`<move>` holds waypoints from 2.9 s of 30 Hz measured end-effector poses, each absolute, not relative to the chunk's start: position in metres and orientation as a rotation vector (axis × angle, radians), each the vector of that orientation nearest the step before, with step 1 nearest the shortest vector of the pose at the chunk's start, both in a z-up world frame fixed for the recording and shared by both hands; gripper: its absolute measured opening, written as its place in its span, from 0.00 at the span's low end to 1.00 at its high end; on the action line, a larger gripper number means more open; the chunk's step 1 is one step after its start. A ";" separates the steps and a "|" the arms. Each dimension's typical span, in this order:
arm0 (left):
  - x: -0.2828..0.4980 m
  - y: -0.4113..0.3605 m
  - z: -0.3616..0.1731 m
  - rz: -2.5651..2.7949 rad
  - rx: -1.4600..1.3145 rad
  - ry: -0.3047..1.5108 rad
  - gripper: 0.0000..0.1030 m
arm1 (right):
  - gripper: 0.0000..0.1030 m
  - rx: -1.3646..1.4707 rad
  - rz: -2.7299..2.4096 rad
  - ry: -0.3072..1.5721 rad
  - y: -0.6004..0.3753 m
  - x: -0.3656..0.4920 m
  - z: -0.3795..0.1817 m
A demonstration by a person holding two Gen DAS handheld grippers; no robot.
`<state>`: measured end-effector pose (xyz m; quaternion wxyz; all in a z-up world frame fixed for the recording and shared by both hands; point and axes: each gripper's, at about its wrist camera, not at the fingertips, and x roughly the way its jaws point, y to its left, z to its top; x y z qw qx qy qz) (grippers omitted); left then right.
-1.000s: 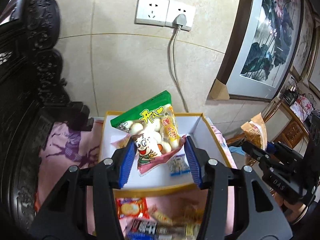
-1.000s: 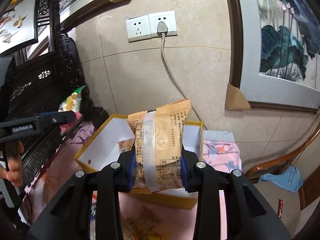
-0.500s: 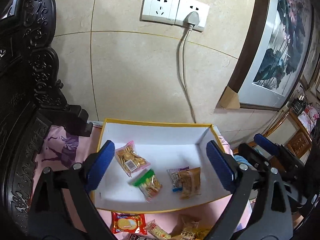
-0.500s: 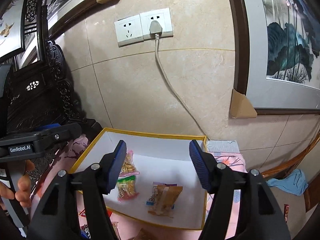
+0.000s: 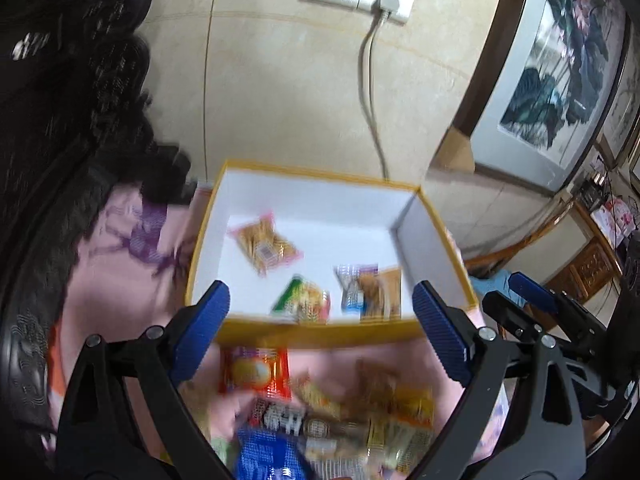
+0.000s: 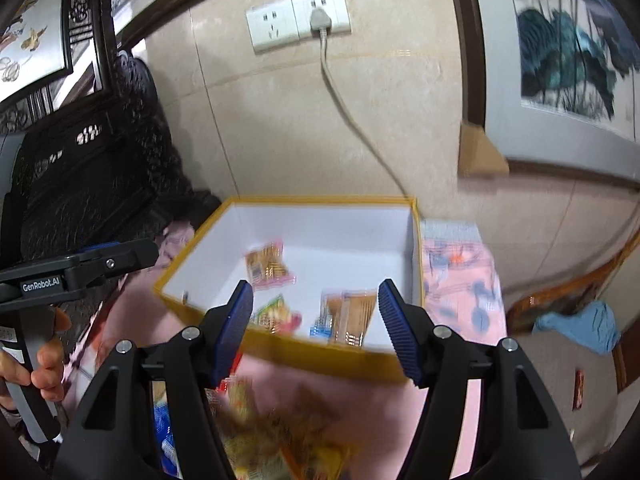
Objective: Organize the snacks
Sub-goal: 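Return both tools to the pile and grasp new packets, then carry white printed bag with left tool while right tool carries orange-topped packet into box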
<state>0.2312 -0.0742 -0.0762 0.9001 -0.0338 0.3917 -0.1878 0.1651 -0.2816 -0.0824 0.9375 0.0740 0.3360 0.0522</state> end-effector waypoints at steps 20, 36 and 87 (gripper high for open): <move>0.112 -0.007 -0.160 -0.280 -0.089 1.056 0.92 | 0.63 0.155 0.164 1.000 -0.232 0.097 -0.190; 0.109 -0.006 -0.160 -0.276 -0.092 1.066 0.92 | 0.68 0.172 0.119 1.098 -0.221 0.117 -0.210; 0.112 -0.070 -0.190 -0.567 -0.044 1.123 0.41 | 0.14 0.190 0.054 0.970 -0.266 0.057 -0.172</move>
